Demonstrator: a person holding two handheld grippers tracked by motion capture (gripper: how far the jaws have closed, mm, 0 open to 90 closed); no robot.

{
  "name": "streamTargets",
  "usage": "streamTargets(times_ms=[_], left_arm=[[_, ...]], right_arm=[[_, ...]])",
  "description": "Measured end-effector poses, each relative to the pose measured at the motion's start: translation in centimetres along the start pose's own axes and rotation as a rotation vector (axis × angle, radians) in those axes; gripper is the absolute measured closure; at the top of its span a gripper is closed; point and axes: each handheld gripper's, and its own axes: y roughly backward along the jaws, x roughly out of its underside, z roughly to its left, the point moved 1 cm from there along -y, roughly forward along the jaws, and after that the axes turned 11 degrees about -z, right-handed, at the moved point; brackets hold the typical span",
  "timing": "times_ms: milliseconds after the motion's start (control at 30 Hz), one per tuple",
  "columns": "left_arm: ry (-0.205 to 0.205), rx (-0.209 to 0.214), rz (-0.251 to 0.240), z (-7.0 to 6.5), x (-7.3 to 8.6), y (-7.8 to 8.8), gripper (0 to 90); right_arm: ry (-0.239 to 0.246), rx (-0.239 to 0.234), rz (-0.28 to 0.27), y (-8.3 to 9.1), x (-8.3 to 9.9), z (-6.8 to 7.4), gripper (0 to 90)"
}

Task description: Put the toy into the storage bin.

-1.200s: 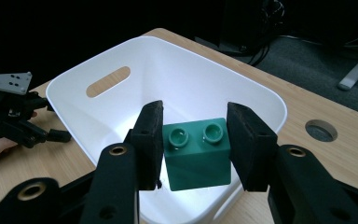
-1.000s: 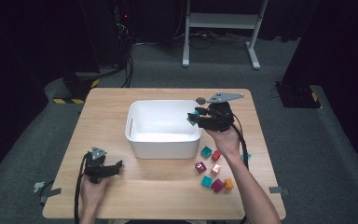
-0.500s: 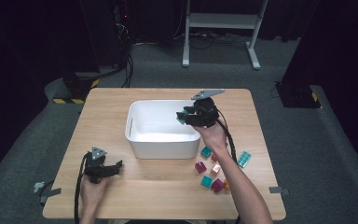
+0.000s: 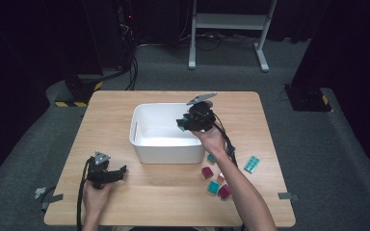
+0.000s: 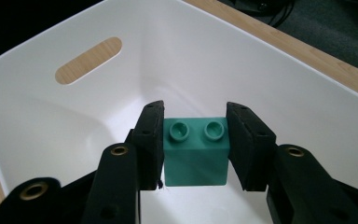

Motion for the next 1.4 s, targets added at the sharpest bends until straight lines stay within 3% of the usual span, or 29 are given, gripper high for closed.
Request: streamTargets(times_ms=[333,400,600,800,867,1133,1400], left_arm=[[0.0,0.0,0.0,0.0,0.0,0.0,14.3],[0.0,0.0,0.0,0.0,0.0,0.0,14.3],[0.001,0.0,0.0,0.0,0.0,0.0,14.3],[0.0,0.0,0.0,0.0,0.0,0.0,14.3],[0.0,0.0,0.0,0.0,0.0,0.0,14.3],[0.0,0.0,0.0,0.0,0.0,0.0,14.4],[0.0,0.0,0.0,0.0,0.0,0.0,14.4]], right_arm=[[0.002,-0.004,0.044,-0.7,0.3,-0.1,56.8],[-0.005,-0.004,0.043,-0.8,0.4,-0.2,48.3],[-0.001,-0.006,0.016,-0.2,0.2,-0.2,40.0],[-0.01,-0.014,-0.042,1.8,0.0,-0.1,35.4],[-0.019,-0.009,-0.092,3.3,0.1,-0.3,34.4],[-0.033,0.026,-0.192,7.2,0.7,-1.0,33.3],[-0.059,0.07,-0.227,10.2,2.3,-1.9,32.2]])
